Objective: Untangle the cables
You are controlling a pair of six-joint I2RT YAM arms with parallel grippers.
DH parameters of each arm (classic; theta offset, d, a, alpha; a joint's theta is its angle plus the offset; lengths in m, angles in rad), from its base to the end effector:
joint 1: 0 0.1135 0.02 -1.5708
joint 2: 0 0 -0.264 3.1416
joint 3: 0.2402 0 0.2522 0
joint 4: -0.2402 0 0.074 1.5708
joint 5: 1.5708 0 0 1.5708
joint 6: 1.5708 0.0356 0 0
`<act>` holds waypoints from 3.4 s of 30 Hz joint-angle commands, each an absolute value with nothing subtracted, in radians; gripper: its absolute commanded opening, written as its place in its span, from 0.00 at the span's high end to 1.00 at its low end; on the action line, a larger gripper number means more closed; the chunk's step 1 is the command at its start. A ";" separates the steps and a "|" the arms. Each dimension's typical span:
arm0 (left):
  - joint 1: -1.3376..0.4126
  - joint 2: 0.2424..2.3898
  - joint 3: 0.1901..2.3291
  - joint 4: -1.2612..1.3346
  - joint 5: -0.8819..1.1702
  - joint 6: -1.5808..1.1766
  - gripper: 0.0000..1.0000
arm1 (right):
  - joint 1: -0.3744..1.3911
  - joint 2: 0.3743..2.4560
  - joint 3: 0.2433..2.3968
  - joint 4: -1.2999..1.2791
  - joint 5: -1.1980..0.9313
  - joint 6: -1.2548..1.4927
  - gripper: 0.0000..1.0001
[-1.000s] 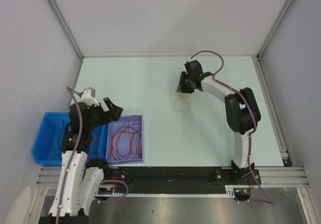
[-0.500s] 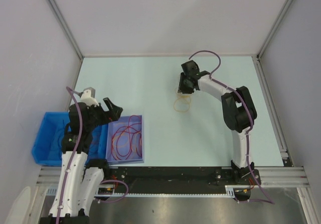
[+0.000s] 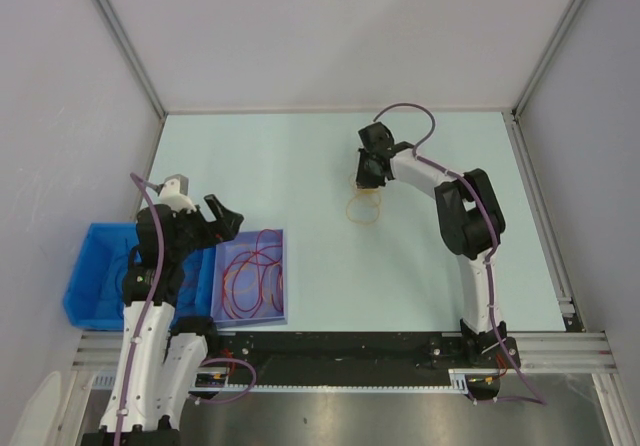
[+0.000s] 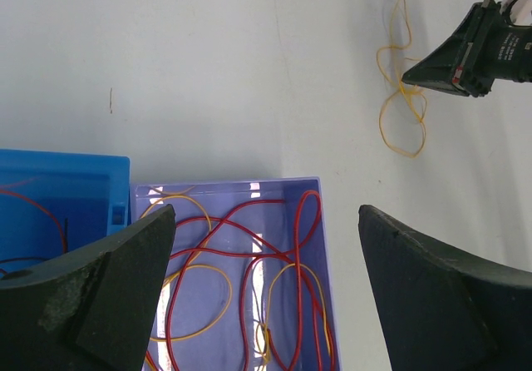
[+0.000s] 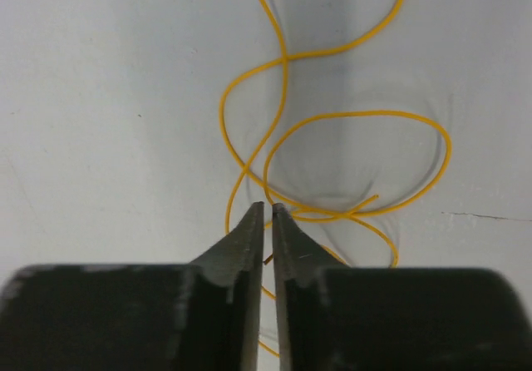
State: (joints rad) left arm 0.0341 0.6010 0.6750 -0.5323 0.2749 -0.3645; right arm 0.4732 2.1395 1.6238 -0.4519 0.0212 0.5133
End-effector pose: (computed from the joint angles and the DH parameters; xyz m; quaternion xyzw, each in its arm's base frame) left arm 0.1395 -0.0049 0.2928 -0.0956 0.8389 -0.2008 0.4968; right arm 0.4161 0.2122 0.1771 0.0223 0.9546 0.1317 0.2664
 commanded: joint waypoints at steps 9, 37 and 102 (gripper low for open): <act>0.069 0.591 0.670 -0.486 0.314 -0.345 0.05 | 0.489 2.040 1.830 -0.543 0.069 0.445 1.00; 0.084 0.580 0.667 -0.482 0.328 -0.344 0.06 | 0.772 1.344 1.527 -0.231 0.328 0.339 1.00; -1.088 1.277 0.980 -0.160 -0.077 -0.299 1.00 | 0.554 1.049 1.272 -0.466 0.224 0.445 1.00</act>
